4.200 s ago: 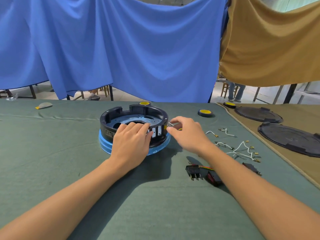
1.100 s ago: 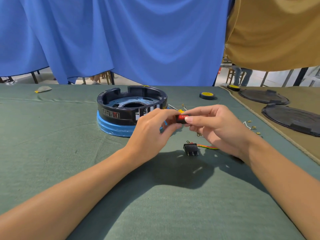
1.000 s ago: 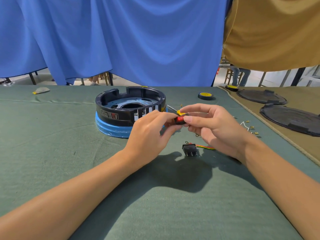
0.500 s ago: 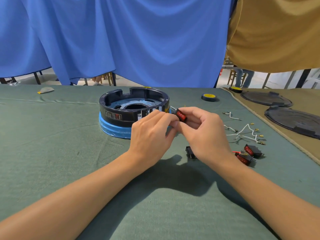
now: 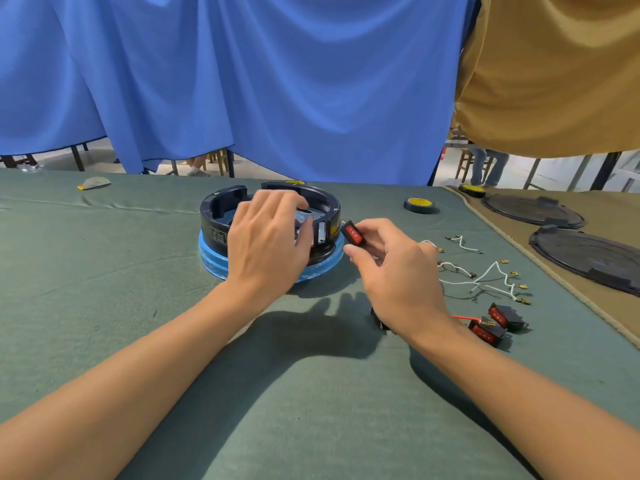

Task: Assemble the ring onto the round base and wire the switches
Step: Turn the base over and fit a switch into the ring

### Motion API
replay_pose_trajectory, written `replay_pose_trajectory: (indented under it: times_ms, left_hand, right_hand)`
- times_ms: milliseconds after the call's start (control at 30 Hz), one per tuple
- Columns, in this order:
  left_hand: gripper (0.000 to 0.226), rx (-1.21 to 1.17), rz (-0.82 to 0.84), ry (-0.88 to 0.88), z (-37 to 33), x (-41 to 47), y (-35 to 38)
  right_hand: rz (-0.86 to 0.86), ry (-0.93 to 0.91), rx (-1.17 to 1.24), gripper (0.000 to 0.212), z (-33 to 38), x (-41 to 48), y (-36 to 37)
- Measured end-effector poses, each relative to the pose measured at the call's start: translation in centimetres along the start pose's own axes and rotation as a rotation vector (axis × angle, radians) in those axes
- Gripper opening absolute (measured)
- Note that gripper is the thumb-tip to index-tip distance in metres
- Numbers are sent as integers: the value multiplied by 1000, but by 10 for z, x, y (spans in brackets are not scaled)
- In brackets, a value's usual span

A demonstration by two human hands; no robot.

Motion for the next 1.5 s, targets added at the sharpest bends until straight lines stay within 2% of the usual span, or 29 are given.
replay_pose_trajectory:
  times_ms: [67, 133, 233, 333, 567, 667, 800, 867, 1200, 1400, 1500]
  left_hand:
    - [20, 66, 91, -79, 12, 5, 11]
    - [24, 118, 169, -81, 15, 4, 22]
    - [41, 169, 193, -20, 17, -1, 28]
    - [44, 175, 212, 0, 22, -3, 30]
    - [36, 83, 104, -24, 23, -3, 26]
    - [34, 73, 69, -33, 24, -3, 22]
    - [37, 55, 67, -8, 25, -4, 18]
    - [36, 45, 62, -10, 25, -4, 17]
    - [27, -55, 72, -5, 35, -1, 11]
    - [43, -6, 135, -36, 32, 4, 13]
    - [38, -7, 191, -40, 24, 16, 13]
  right_hand:
    - [17, 59, -14, 14, -8, 7, 11]
    - [40, 145, -36, 12, -17, 16, 23]
    - [28, 286, 10, 8, -29, 27, 36]
    - [-8, 344, 34, 12, -36, 31, 41]
    - [19, 302, -56, 14, -37, 27, 43]
    - [33, 226, -116, 14, -30, 26, 42]
    - [65, 97, -219, 32, -17, 22, 42]
    - [83, 68, -239, 33, -12, 20, 42]
    - [115, 66, -97, 12, -4, 16, 41]
    - [165, -40, -80, 32, -1, 17, 43]
    - [184, -67, -82, 31, -1, 19, 43]
Point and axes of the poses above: each hand's wrist, its own x-axis towards the middle knuckle, its own y-axis out of the palm, z = x × y, the point moved 7 cm from there along x, towards the middle knuckle, and after that the axes turned 7 degrees about -y, right-handed, at the moved point
